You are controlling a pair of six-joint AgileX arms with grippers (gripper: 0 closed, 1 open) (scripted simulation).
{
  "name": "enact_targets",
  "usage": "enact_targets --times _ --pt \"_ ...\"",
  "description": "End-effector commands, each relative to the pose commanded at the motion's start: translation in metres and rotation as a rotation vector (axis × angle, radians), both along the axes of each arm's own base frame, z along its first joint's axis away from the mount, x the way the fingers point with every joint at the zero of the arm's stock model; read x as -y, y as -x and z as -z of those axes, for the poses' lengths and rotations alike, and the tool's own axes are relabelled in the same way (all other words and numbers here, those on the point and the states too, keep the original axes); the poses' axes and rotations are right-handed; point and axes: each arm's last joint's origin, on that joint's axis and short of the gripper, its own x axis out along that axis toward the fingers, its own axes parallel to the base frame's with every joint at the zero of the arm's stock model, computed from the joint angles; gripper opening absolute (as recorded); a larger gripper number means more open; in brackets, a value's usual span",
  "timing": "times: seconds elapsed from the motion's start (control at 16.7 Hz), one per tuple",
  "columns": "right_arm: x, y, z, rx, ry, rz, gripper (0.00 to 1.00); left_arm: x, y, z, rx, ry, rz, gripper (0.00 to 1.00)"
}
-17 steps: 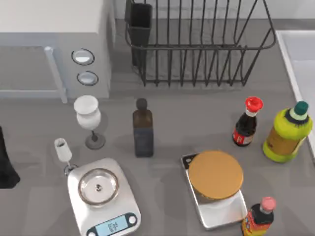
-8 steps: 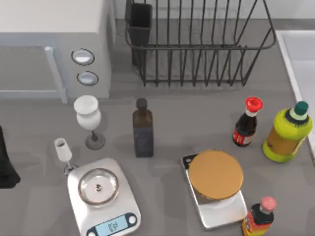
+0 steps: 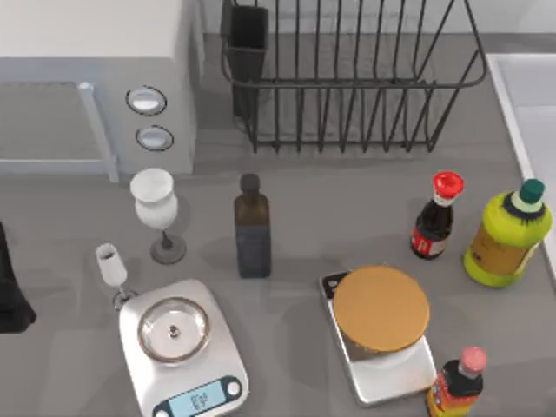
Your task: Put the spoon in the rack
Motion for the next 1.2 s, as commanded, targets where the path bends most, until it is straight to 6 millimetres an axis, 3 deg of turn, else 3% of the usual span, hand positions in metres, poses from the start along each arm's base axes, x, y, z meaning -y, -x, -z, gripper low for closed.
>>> enact_targets --times 0.24,0.48,0.9,1.2 --pt "0.040 -0.021 0.007 -0.292 -0.099 -0.060 1.00 0.000 0.000 0.000 0.000 0.000 0.000 1.00" --pt "0.066 -0.029 0.012 -0.420 -0.182 -0.105 1.00 0.000 0.000 0.000 0.000 0.000 0.000 1.00" --pt "0.068 -0.030 0.013 -0.433 -0.192 -0.114 1.00 0.000 0.000 0.000 0.000 0.000 0.000 1.00" --pt "0.072 -0.034 0.051 -0.433 -0.194 -0.111 1.00 0.000 0.000 0.000 0.000 0.000 0.000 1.00"
